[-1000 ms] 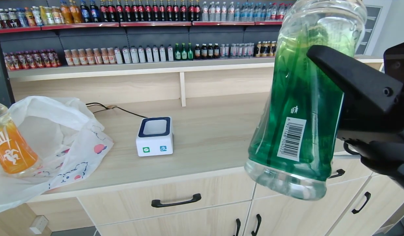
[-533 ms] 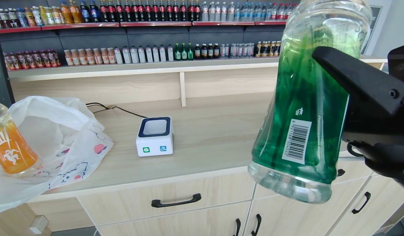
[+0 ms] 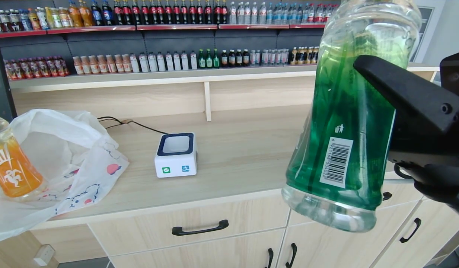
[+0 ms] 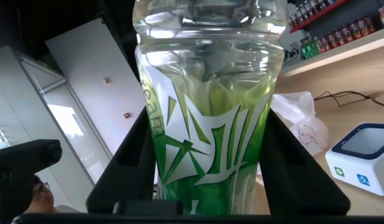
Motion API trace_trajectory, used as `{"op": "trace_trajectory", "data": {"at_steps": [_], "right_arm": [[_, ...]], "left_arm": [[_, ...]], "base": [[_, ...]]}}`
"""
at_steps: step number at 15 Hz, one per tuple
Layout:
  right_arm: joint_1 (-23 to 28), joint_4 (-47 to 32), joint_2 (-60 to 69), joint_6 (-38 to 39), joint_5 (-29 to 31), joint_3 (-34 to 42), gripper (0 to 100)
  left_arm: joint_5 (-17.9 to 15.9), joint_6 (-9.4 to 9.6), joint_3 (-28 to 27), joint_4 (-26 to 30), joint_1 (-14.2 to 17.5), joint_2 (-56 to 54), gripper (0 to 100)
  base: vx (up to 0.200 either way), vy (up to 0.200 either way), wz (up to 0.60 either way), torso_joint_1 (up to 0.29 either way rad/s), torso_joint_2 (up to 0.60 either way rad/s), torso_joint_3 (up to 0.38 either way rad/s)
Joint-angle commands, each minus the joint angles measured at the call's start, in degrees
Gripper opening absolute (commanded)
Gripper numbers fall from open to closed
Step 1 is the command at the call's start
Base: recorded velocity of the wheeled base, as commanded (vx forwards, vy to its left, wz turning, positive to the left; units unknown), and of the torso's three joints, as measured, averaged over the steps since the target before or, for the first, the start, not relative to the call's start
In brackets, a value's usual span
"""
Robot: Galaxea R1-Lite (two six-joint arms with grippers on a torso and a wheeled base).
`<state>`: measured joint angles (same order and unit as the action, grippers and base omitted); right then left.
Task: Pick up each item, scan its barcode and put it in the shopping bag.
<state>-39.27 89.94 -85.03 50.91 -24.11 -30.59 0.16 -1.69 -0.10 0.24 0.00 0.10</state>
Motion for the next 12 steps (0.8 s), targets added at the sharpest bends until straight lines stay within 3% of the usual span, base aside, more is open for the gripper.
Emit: {"op": "trace_trajectory", "data": {"at_steps": [1,5,9,12], "right_arm": [[0.0,0.1,-0.2,-0.3,-0.1,0.2,0],[0.2,0.1,-1.5,-6.1,-0.2,-0.5,0],[0.3,0.1,-2.2,-22.6,0.6,2.2,0],[3.5,0.1,-5.8,-36.0,4.2,3.6,0]], "left_arm": [[0.0,-0.06,0.0,0.0,0.0,0.0,100],[0.0,0.02,0.0,0.0,0.0,0.0,100],[0.0,0.11,0.0,0.0,0.0,0.0,100],[0.0,0.11,0.0,0.0,0.0,0.0,100]], "base": [[0.000,0.000,0.00,0.000,0.00,0.000],[0.000,0.000,0.00,0.000,0.00,0.000],[0.000,0.000,0.00,0.000,0.00,0.000],[0.000,0.000,0.00,0.000,0.00,0.000]]}}
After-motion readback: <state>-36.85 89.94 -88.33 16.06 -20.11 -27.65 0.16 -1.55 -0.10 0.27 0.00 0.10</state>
